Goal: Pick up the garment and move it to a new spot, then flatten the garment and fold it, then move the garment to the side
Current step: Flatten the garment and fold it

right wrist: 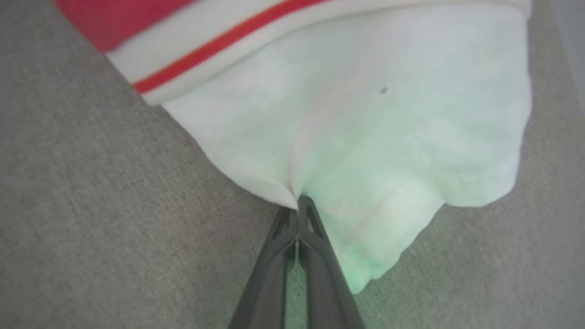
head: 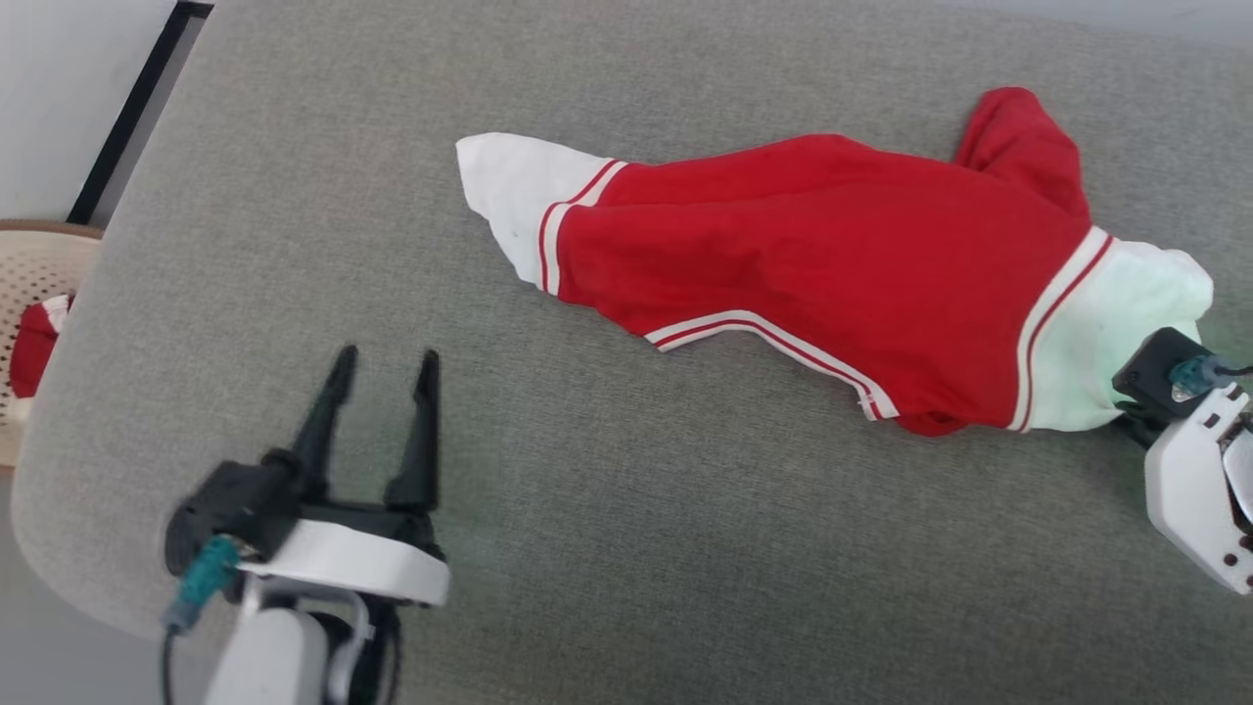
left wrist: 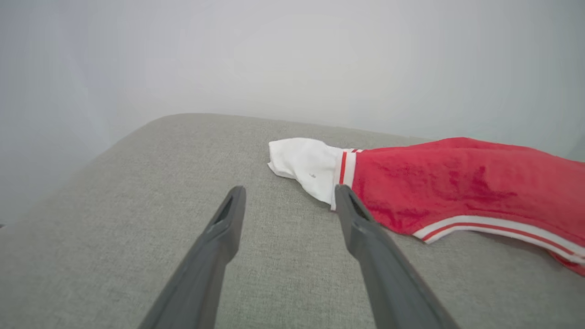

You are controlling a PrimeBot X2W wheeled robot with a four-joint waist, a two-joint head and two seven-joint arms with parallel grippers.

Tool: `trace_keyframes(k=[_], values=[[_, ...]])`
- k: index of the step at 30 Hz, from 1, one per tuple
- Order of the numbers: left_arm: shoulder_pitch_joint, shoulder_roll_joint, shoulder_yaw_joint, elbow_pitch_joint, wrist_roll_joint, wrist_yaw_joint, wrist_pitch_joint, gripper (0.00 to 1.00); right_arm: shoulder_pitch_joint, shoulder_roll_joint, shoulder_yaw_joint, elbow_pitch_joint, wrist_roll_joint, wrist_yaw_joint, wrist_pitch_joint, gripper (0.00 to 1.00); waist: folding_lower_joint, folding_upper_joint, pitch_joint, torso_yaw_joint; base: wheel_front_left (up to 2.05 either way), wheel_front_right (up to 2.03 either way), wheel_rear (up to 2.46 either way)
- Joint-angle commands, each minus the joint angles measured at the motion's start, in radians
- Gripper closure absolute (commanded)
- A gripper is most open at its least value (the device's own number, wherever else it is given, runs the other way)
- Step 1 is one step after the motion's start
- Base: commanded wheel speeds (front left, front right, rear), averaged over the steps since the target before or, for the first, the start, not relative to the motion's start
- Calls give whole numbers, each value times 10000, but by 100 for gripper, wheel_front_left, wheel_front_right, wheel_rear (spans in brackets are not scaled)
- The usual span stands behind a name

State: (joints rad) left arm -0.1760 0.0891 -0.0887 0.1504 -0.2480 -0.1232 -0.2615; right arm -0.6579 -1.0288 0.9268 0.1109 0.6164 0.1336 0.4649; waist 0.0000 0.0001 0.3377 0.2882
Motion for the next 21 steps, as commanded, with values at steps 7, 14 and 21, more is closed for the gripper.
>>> trace_keyframes(k=[7,14,21], values=[[-1204,2140,-1467,116,110,-75,115,0,-170,132,218,304,-3,-52,-211,100,0,-1,23,-363,0,0,0],[-4158,5814,-5669,344,-2502,-56,2272,0,-567,315,186,194,-84,-53,-283,100,0,-1,408,-681,0,0,0],[-7144,7588,-8982,885,-4100,-58,3336,0,-1034,430,298,-40,-273,-53,-90,100,0,-1,982,-941,0,0,0]])
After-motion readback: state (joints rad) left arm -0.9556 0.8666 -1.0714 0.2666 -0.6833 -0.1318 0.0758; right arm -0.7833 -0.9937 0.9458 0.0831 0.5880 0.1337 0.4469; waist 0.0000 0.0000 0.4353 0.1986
